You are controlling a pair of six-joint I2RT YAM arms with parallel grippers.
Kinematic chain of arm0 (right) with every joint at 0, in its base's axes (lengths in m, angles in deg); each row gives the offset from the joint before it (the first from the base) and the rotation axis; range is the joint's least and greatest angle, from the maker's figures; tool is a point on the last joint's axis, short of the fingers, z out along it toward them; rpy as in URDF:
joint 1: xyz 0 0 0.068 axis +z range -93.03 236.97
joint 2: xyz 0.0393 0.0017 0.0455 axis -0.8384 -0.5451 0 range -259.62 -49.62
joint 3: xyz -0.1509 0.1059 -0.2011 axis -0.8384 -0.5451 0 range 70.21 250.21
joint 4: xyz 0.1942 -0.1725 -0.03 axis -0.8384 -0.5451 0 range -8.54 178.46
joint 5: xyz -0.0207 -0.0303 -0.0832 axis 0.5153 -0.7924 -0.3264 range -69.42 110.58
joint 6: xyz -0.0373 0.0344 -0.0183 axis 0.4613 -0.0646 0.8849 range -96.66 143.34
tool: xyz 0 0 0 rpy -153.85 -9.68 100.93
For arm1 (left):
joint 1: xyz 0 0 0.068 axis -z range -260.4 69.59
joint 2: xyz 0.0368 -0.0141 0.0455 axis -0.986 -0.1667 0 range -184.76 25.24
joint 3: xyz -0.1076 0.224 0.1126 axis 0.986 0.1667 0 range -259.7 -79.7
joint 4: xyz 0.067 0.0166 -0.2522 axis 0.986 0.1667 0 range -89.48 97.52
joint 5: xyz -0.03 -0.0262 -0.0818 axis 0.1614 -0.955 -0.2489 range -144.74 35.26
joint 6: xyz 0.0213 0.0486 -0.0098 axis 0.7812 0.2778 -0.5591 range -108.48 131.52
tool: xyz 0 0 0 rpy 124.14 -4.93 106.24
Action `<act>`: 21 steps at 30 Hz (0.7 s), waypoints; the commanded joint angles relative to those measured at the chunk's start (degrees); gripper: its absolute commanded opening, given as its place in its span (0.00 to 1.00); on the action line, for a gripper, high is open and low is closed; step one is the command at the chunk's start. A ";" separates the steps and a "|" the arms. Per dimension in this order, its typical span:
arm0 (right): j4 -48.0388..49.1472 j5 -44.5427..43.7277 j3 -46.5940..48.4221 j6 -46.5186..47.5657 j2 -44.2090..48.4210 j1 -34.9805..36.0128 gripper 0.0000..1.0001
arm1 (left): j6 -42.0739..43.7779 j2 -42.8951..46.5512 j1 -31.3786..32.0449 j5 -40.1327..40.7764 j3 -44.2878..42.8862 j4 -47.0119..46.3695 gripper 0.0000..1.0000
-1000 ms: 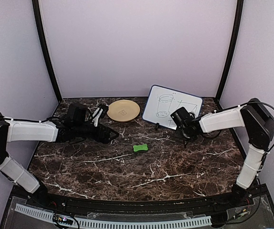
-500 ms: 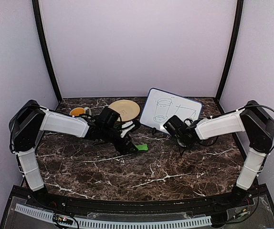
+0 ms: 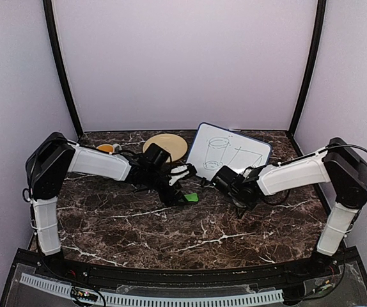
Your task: Erase the whiteboard
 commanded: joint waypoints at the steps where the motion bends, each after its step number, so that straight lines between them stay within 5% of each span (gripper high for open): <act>1: -1.70 -2.31 1.36 -5.52 0.79 1.17 0.00 | 3.02 -1.05 1.00 -0.62 -3.03 2.78 0.74; 14: -4.01 -2.92 4.00 -8.23 -1.47 4.39 0.00 | 2.71 -2.40 2.01 -1.32 -3.65 3.98 0.38; 21: -8.54 -4.27 7.80 -13.65 -4.38 8.58 0.04 | -2.94 6.64 1.88 5.74 7.79 -3.06 0.28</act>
